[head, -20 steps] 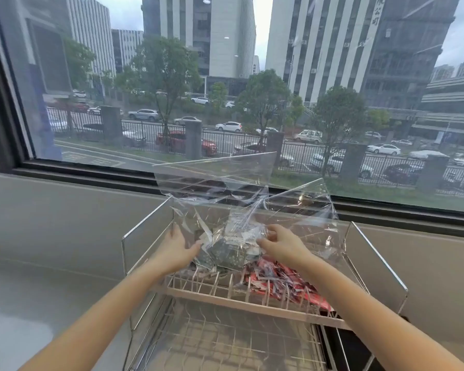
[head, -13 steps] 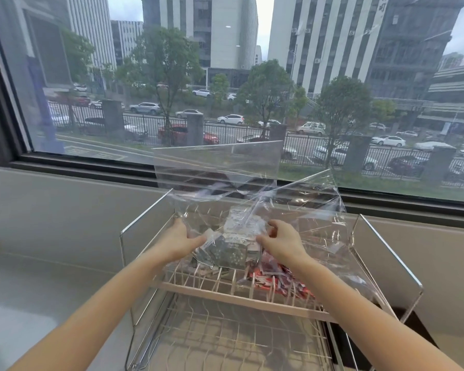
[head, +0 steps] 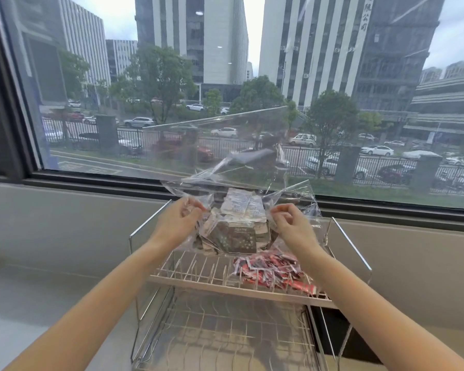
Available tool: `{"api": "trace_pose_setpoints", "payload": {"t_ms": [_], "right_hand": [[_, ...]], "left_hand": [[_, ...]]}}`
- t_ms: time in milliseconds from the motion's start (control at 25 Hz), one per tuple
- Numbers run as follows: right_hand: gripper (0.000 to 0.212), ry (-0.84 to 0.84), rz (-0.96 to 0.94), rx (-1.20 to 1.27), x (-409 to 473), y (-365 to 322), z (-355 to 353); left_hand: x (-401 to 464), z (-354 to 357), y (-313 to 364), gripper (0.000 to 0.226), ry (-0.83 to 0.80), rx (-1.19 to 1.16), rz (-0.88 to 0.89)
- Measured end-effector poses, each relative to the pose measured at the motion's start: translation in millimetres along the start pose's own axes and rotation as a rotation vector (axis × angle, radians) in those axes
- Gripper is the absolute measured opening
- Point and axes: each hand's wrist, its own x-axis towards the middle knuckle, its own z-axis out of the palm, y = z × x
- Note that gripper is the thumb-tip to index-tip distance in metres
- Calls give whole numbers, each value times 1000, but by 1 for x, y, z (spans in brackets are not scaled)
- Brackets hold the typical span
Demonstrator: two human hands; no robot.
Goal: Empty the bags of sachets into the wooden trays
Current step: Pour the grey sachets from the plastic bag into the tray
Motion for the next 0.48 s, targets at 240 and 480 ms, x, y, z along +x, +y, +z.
{"api": "trace_pose_setpoints", "payload": {"t_ms": [240,480], "right_hand": [[9,45,-17,87,-81,6,-39],[21,110,194,238,-192,88,-44]], "left_hand": [[-77,7,9,9,-29,-312,-26],[-186,42,-52,44,-128,-651,-255]]}}
